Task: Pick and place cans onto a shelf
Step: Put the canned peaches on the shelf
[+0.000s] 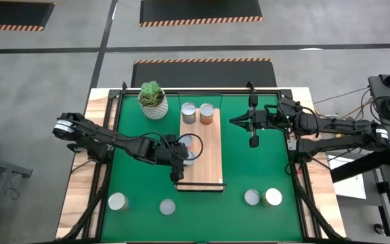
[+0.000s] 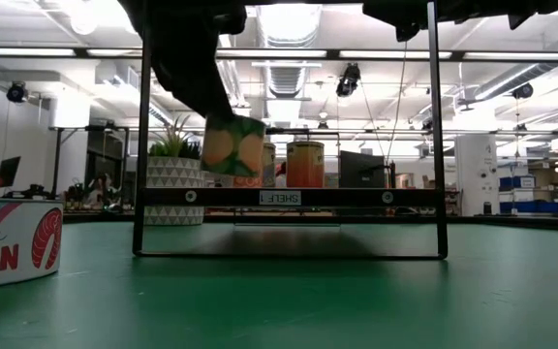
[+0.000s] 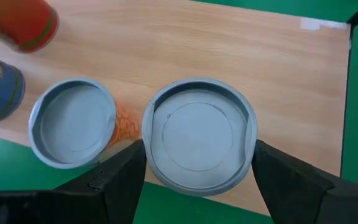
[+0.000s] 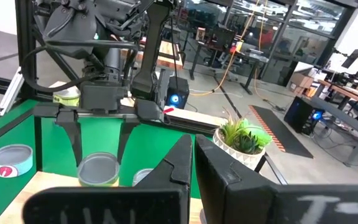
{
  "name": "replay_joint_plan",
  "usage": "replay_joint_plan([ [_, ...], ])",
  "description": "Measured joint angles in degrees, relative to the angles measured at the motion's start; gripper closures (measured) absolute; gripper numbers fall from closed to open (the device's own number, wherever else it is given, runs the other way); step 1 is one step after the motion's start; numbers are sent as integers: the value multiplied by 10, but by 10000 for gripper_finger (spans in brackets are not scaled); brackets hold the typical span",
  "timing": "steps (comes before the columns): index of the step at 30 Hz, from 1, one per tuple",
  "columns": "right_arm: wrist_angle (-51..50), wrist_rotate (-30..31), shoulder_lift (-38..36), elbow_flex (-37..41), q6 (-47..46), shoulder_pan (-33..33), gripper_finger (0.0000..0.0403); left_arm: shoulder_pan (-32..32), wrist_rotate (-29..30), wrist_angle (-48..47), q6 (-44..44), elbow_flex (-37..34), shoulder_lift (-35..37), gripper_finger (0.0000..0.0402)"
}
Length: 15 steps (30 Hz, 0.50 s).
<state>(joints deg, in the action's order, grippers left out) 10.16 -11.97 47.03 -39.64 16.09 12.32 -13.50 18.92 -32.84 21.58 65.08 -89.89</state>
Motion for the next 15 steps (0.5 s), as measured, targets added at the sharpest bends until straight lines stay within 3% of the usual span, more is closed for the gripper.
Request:
replay_joint_plan([
  [15,-1,0,0,0,4,0,394,3,32,82,-3,-16,-16,144],
])
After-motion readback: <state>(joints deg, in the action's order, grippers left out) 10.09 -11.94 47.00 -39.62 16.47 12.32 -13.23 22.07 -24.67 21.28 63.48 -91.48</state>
